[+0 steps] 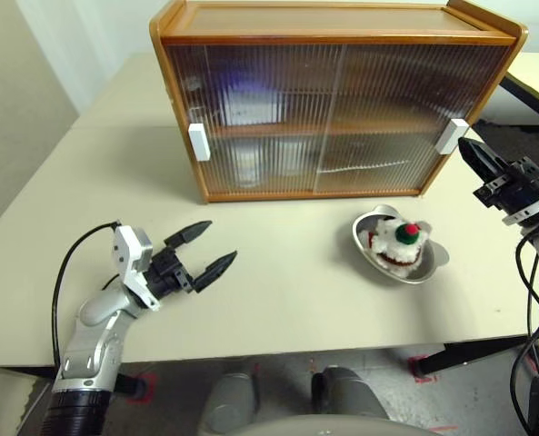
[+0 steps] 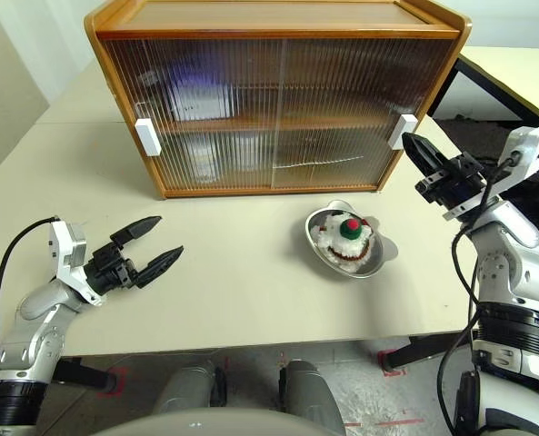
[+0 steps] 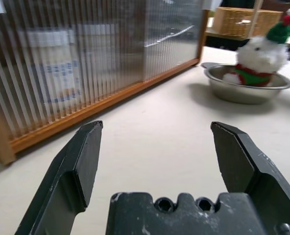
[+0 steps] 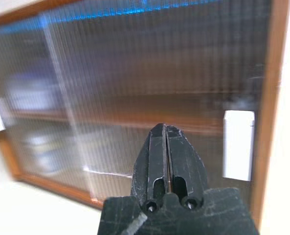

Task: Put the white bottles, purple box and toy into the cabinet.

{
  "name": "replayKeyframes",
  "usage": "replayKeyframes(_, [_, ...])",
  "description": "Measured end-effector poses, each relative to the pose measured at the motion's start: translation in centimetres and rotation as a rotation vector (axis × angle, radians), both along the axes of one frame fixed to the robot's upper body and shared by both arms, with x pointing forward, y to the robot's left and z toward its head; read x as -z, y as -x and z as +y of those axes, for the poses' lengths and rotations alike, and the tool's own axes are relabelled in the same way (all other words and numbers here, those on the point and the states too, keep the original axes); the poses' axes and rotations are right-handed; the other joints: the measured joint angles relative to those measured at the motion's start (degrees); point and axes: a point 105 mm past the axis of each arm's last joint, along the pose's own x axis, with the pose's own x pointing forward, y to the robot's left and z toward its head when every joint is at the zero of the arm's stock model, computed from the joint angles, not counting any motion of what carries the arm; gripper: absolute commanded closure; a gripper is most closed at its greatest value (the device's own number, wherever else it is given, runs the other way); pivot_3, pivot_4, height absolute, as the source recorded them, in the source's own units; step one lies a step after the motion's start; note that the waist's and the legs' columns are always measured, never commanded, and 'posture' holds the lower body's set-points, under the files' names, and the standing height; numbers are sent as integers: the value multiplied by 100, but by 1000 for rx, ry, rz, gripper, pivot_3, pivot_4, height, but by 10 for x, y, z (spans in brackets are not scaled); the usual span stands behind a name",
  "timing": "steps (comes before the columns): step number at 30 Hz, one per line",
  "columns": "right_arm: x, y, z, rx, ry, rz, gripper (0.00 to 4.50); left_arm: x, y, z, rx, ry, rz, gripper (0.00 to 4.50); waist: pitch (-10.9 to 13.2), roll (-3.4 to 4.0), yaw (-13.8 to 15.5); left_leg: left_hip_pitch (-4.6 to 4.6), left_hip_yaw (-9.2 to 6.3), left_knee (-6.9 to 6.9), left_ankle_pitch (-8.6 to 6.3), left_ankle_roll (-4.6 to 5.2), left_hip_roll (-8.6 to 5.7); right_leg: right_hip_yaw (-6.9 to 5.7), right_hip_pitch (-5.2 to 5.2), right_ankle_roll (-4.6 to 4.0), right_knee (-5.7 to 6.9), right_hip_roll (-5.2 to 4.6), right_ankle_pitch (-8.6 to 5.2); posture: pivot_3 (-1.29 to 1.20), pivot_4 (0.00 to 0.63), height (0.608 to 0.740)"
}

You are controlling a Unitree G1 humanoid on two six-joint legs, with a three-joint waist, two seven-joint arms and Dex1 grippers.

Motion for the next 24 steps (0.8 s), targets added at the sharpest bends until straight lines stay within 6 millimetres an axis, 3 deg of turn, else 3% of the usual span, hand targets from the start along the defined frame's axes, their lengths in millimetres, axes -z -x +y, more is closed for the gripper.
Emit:
replayKeyframes(7, [13,-14,3,67,39,56,4462,-22,11,-22,94,46,-43,0,-2,6,-2,0,1,1,2,3,-1,0,2,2,0,-1,1,167,0,740])
replayKeyframes(11, [12,-23,-7,144,49,55,4462,-25,14,-27,116,46,-37,0,-1,10,-2,1,1,1,3,5,-1,-1,4,2,0,1,1,171,0,740])
replayKeyframes(24, [15,-27,-38,335,43,73,4462,-22,13,-24,112,26,-38,0,-3,16,-13,3,2,1,4,7,-2,2,5,2,1,1,1,167,0,740])
